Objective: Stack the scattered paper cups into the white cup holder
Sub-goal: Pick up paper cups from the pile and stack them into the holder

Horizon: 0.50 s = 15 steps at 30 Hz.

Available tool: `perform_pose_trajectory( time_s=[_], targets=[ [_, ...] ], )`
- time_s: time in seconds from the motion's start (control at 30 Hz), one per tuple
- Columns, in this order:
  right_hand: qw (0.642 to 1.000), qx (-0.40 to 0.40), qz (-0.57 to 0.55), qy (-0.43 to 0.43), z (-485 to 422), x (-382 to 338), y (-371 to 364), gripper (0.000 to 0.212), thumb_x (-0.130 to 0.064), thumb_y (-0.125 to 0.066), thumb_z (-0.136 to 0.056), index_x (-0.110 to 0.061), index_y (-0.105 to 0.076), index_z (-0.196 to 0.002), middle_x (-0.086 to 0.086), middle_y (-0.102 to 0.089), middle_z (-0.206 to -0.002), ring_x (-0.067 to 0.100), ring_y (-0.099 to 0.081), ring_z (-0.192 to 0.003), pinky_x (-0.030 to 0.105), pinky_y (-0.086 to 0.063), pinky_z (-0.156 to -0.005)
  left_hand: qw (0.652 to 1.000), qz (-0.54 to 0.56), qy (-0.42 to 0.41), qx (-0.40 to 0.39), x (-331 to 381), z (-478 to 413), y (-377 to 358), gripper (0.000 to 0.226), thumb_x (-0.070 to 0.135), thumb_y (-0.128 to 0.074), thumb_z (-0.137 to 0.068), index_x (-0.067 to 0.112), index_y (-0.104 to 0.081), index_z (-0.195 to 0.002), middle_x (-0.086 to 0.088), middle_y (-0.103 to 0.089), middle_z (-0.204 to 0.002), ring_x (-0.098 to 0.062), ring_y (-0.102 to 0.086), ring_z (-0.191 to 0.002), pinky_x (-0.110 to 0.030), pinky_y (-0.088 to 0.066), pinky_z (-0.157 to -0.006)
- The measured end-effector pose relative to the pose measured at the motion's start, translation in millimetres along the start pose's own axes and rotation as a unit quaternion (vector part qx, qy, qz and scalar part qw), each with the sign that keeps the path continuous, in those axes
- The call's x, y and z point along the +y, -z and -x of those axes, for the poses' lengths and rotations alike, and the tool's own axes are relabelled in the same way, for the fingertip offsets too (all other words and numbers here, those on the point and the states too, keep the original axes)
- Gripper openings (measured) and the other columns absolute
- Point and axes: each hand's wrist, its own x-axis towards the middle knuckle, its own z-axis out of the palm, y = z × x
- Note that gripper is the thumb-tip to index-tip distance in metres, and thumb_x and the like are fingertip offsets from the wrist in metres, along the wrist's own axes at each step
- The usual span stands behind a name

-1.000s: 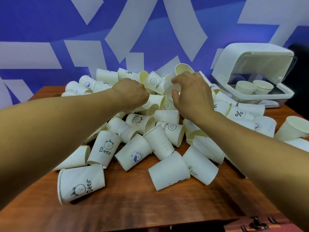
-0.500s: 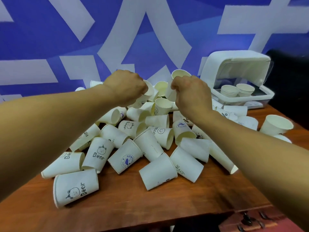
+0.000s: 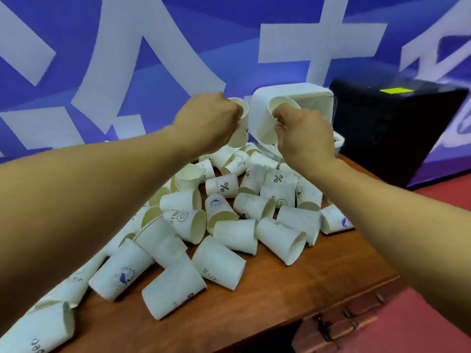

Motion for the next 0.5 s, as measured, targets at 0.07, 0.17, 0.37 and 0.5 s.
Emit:
perform_pose_trajectory(
  time_s=[0.07,0.17,0.37,0.5],
  targets=[
    [1.0,0.001,0.019,-0.022,-6.1,24.6,2.8,0.024,-0.016,-0.055,-0.092,-0.019,-0.06,-0.116,0.015,-0.068,-0.099,0.039,-0.061,-0.088,0.042,-0.052,-0.074,1.0,0.014,-0.01,0.012,15.5,-20.4,-4.7,0.025,0.025,-0.047,-0.099,0.006,-0.061,-0.092,-0.013,-0.05,-0.074,-0.034,-0.045,-0.062,-0.035,-0.032,-0.054],
    [0.997,-0.002,0.045,-0.054,-17.4,58.8,2.0,0.027,-0.02,-0.054,-0.093,-0.022,-0.061,-0.119,0.018,-0.067,-0.102,0.042,-0.059,-0.089,0.041,-0.049,-0.075,0.999,0.03,-0.024,0.02,35.5,-54.4,-16.3,0.02,0.022,-0.049,-0.098,0.006,-0.06,-0.095,-0.016,-0.056,-0.079,-0.033,-0.044,-0.062,-0.037,-0.032,-0.054],
    [0.995,0.025,0.066,-0.076,-38.2,113.0,-19.1,0.025,-0.027,-0.053,-0.096,-0.021,-0.06,-0.12,0.018,-0.066,-0.11,0.041,-0.061,-0.094,0.042,-0.053,-0.076,0.999,0.007,-0.039,0.028,66.8,-104.2,-45.4,0.015,0.018,-0.055,-0.094,0.008,-0.065,-0.1,-0.016,-0.064,-0.091,-0.033,-0.041,-0.061,-0.032,-0.025,-0.05],
    [0.993,0.031,0.07,-0.085,-49.4,137.8,-41.0,0.025,-0.028,-0.052,-0.096,-0.02,-0.062,-0.117,0.017,-0.067,-0.107,0.04,-0.063,-0.093,0.046,-0.056,-0.077,0.999,0.029,-0.025,0.016,79.7,-127.4,-75.0,0.008,0.012,-0.057,-0.089,0.01,-0.065,-0.089,-0.014,-0.063,-0.08,-0.03,-0.04,-0.057,-0.027,-0.011,-0.046]
  ],
)
